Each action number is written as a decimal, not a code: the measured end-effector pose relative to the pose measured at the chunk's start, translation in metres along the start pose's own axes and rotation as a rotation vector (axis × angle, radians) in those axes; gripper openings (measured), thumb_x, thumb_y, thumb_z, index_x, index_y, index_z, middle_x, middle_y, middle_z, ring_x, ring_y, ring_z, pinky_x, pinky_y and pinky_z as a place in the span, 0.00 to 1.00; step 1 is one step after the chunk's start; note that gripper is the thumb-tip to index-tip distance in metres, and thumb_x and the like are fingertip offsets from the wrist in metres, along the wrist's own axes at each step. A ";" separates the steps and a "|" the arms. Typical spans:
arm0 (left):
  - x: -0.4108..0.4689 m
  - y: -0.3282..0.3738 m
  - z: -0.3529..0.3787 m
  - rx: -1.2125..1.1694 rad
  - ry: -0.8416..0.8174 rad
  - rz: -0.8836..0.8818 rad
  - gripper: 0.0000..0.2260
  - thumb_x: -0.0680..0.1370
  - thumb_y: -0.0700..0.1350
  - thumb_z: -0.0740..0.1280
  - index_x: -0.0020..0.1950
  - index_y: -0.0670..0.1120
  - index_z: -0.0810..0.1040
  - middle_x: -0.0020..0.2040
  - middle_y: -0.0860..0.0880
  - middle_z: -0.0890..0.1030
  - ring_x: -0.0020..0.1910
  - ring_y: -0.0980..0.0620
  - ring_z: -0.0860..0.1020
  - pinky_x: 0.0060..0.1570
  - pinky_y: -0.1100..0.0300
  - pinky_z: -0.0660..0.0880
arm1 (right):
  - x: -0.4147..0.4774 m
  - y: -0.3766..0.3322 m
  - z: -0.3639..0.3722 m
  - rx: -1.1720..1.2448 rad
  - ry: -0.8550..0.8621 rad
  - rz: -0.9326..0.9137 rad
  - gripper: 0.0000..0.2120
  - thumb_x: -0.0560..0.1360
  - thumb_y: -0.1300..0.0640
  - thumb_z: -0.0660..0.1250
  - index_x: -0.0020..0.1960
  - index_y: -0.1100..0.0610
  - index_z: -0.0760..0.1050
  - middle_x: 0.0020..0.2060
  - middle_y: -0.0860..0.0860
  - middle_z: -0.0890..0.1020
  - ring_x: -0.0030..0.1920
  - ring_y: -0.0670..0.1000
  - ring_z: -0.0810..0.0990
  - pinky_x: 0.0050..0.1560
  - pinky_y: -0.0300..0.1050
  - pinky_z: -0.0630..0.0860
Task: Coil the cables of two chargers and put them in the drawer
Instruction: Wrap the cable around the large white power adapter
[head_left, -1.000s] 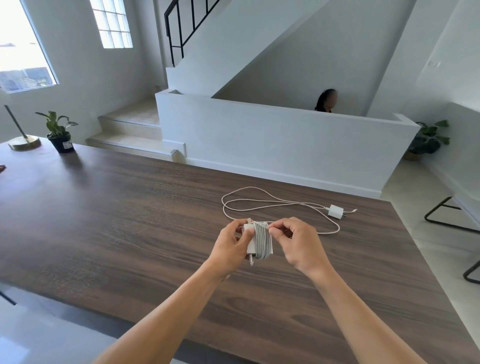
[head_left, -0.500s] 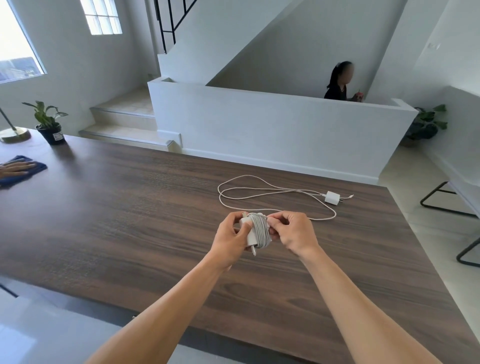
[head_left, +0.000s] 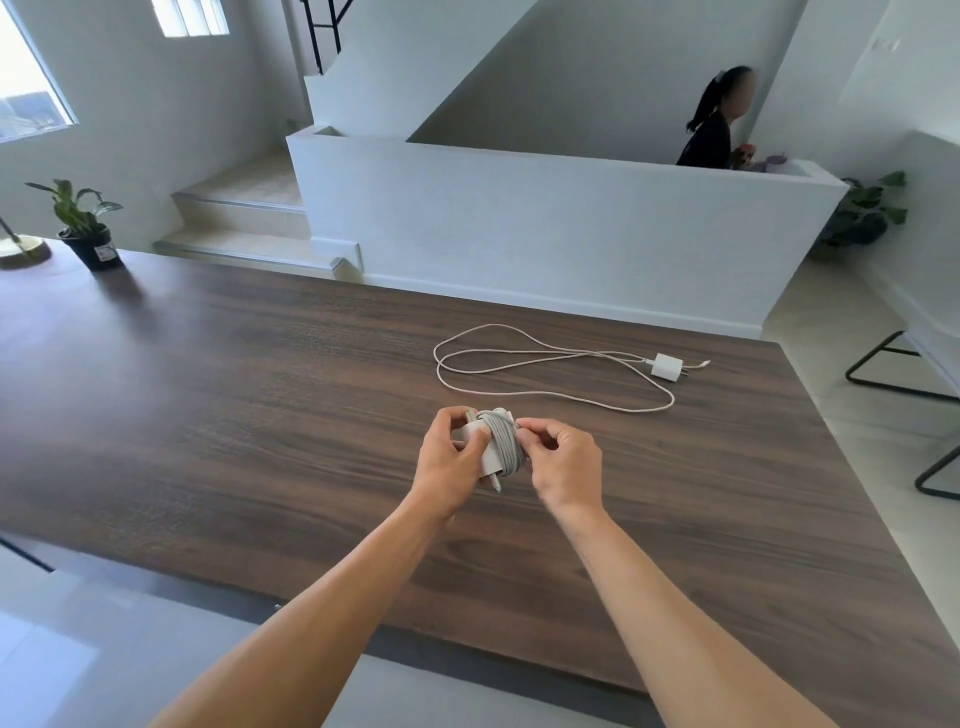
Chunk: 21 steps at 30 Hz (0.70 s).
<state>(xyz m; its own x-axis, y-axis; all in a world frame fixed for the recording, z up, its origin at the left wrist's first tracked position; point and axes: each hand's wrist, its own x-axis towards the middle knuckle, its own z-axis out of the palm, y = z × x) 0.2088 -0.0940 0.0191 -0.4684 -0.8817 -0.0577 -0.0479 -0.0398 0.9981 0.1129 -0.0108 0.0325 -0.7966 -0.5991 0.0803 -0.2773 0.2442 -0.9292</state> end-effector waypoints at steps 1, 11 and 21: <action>0.000 0.000 -0.001 -0.002 -0.005 0.001 0.07 0.78 0.41 0.65 0.55 0.46 0.73 0.52 0.45 0.77 0.37 0.53 0.77 0.28 0.56 0.77 | 0.001 0.000 0.001 0.010 -0.001 0.012 0.04 0.73 0.59 0.71 0.44 0.53 0.85 0.36 0.47 0.85 0.38 0.49 0.83 0.47 0.50 0.81; 0.001 -0.006 -0.009 0.110 -0.014 0.033 0.09 0.78 0.41 0.66 0.57 0.46 0.73 0.49 0.44 0.78 0.37 0.53 0.76 0.29 0.59 0.78 | 0.002 -0.001 0.006 -0.012 -0.029 0.097 0.04 0.74 0.61 0.71 0.41 0.55 0.81 0.32 0.51 0.82 0.31 0.53 0.82 0.41 0.49 0.82; 0.003 -0.004 -0.001 0.057 0.022 -0.005 0.09 0.79 0.42 0.65 0.58 0.45 0.71 0.50 0.48 0.77 0.37 0.53 0.78 0.31 0.59 0.78 | -0.010 -0.001 0.004 -0.014 -0.071 0.055 0.13 0.74 0.55 0.69 0.58 0.56 0.81 0.52 0.50 0.83 0.48 0.44 0.79 0.52 0.33 0.73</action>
<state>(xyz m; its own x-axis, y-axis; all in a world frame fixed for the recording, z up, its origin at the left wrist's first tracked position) 0.2087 -0.0975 0.0148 -0.4488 -0.8915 -0.0616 -0.1011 -0.0178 0.9947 0.1235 -0.0084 0.0307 -0.7710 -0.6369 0.0035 -0.2423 0.2883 -0.9264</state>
